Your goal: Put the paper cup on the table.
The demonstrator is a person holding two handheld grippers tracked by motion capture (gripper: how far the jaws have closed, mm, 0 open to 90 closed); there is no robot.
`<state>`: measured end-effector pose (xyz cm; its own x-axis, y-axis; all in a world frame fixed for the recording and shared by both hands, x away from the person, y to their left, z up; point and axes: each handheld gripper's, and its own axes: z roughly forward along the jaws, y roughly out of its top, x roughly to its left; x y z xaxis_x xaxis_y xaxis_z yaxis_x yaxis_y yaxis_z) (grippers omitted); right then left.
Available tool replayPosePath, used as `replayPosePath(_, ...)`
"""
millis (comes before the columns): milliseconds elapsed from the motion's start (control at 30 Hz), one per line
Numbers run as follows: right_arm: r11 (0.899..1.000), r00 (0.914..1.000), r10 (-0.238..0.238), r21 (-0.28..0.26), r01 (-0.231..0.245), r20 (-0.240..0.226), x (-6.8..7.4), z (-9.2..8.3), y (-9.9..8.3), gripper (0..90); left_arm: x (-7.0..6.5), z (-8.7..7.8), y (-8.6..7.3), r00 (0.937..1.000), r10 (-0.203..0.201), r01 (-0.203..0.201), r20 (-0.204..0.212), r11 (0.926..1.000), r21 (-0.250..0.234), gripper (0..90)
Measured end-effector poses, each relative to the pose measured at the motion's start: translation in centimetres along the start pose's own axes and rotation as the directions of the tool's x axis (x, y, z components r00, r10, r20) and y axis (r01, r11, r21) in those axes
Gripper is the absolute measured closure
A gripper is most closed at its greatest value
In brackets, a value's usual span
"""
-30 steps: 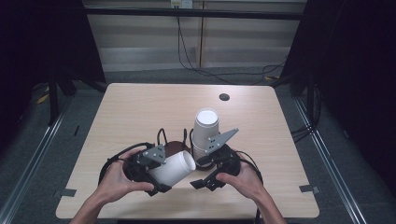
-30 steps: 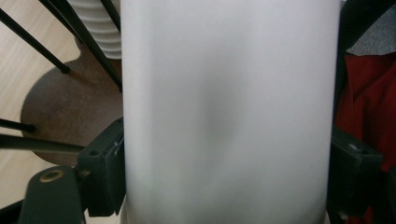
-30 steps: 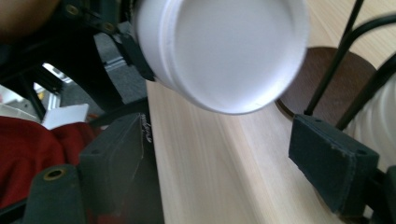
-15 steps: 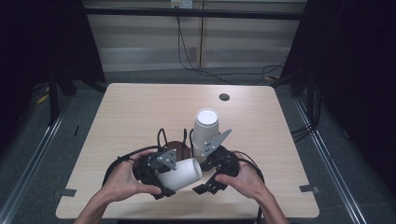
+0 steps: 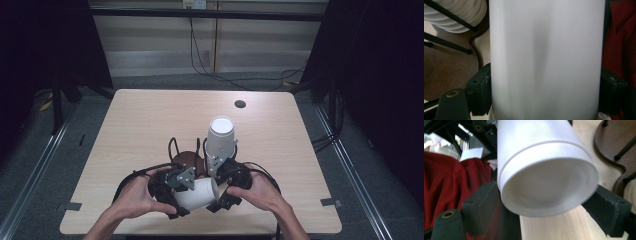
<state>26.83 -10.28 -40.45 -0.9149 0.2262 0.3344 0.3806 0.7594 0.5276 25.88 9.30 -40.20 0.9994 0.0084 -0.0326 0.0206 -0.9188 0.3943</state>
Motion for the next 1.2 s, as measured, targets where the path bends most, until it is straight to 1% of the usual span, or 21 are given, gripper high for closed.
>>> replayPosePath(33, 1.0, 1.0, 0.0, 0.0, 0.0, 0.0, 0.0, 0.0, 0.0, 15.4, 0.0, 0.0, 0.0, 1.0, 0.0, 0.0, 0.0, 1.0, 0.0, 18.1)
replayPosePath(67, 1.0, 0.9997, -0.025, 0.003, 0.025, 0.0, 0.0, 0.2, 0.0, 16.6, -0.2, 0.1, 0.2, 1.0, 0.008, -0.008, 0.002, 1.0, 0.001, 18.1)
replayPosePath(200, 1.0, 0.9998, -0.018, 0.016, 0.019, -0.005, 0.2, 0.4, 0.1, 16.5, -0.5, 0.6, 0.6, 0.9996, 0.027, -0.027, 0.012, 0.9996, 0.008, 18.0)
replayPosePath(267, 0.999, 0.9992, -0.03, 0.026, 0.03, -0.025, 0.2, 0.4, 0.1, 16.4, -0.5, 0.8, 0.7, 0.9995, 0.028, -0.028, 0.015, 0.9995, 0.013, 18.0)
replayPosePath(300, 0.999, 0.999, -0.041, 0.022, 0.041, -0.019, 0.2, 0.4, 0.2, 16.5, -0.5, 0.9, 0.7, 0.9995, 0.027, -0.027, 0.02, 0.9996, 0.012, 18.0)
replayPosePath(500, 0.999, 0.9991, -0.033, 0.041, 0.034, -0.027, 0.3, 0.7, 0.1, 19.7, -0.4, 1.2, 0.7, 0.9992, 0.018, -0.018, 0.036, 0.9998, 0.011, 17.9)
replayPosePath(533, 0.998, 0.999, -0.042, 0.049, 0.042, -0.017, 0.4, 0.8, 0.2, 19.5, -0.3, 1.2, 0.8, 0.9983, 0.043, -0.044, 0.039, 0.9989, 0.018, 17.9)
replayPosePath(567, 0.998, 0.999, -0.042, 0.049, 0.042, -0.017, 0.4, 0.8, 0.2, 19.5, -0.3, 1.2, 0.8, 0.9983, 0.043, -0.044, 0.039, 0.9989, 0.018, 17.9)
replayPosePath(600, 0.998, 0.9984, -0.051, 0.043, 0.052, -0.024, 0.5, 0.9, 0.2, 23.0, -0.5, 1.3, 0.8, 0.998, 0.039, -0.04, 0.049, 0.9992, 0.007, 17.9)
replayPosePath(667, 0.998, 0.9983, -0.053, 0.044, 0.054, -0.024, 0.5, 0.9, 0.2, 22.9, -0.5, 1.3, 0.8, 0.998, 0.038, -0.039, 0.05, 0.9992, 0.008, 17.9)
replayPosePath(700, 0.997, 0.9981, -0.056, 0.043, 0.057, -0.025, 0.5, 0.9, 0.2, 23.2, -0.6, 1.4, 0.8, 0.9982, 0.025, -0.025, 0.054, 0.9997, -0.002, 17.9)
replayPosePath(767, 0.997, 0.9976, -0.064, 0.043, 0.065, -0.027, 0.5, 1.0, 0.2, 23.9, -0.5, 1.3, 0.7, 0.9979, 0.038, -0.038, 0.053, 0.9992, 0.008, 17.9)
replayPosePath(833, 0.996, 0.9966, -0.082, 0.035, 0.082, -0.005, 0.7, 0.9, 0.2, 24.8, -0.6, 1.4, 0.6, 0.9982, 0.028, -0.028, 0.053, 0.9995, -0.014, 16.5)
replayPosePath(900, 0.996, 0.9975, -0.071, 0.052, 0.071, -0.007, 0.8, 1.0, 0.3, 25.0, -0.6, 1.5, 0.6, 0.9978, 0.043, -0.043, 0.051, 0.9991, -0.005, 15.6)
replayPosePath(933, 0.996, 0.9966, -0.083, 0.043, 0.083, -0.007, 0.7, 1.1, 0.2, 25.0, -0.6, 1.6, 0.5, 0.9979, 0.034, -0.034, 0.054, 0.9994, -0.01, 15.3)
replayPosePath(967, 0.995, 0.9969, -0.078, 0.054, 0.078, -0.008, 0.7, 1.1, 0.2, 25.0, -0.6, 1.6, 0.5, 0.9979, 0.034, -0.034, 0.054, 0.9994, -0.01, 14.9)
replayPosePath(1000, 0.995, 0.9967, -0.08, 0.052, 0.08, -0.011, 0.6, 1.2, 0.2, 25.0, -0.6, 1.8, 0.4, 0.9982, 0.019, -0.018, 0.057, 0.9996, -0.02, 14.5)
replayPosePath(1033, 0.996, 0.9969, -0.078, 0.05, 0.079, -0.014, 0.6, 1.2, 0.1, 25.1, -0.6, 1.7, 0.3, 0.9972, 0.031, -0.029, 0.068, 0.9993, -0.023, 14.5)
replayPosePath(1100, 0.996, 0.9964, -0.081, 0.04, 0.082, -0.026, 0.5, 1.3, 0.1, 25.1, -0.3, 1.4, 0.0, 0.9959, 0.013, -0.009, 0.09, 0.9987, -0.05, 14.4)
replayPosePath(1167, 0.997, 0.9975, -0.069, 0.041, 0.069, -0.019, 0.7, 1.1, 0.1, 25.2, -0.2, 1.1, -0.2, 0.9964, 0.01, -0.004, 0.084, 0.9979, -0.064, 14.3)
replayPosePath(1200, 0.996, 0.9961, -0.087, 0.024, 0.087, -0.011, 0.6, 1.1, 0.2, 25.2, 0.1, 0.8, -0.6, 0.9964, -0.01, 0.018, 0.084, 0.9953, -0.095, 14.1)
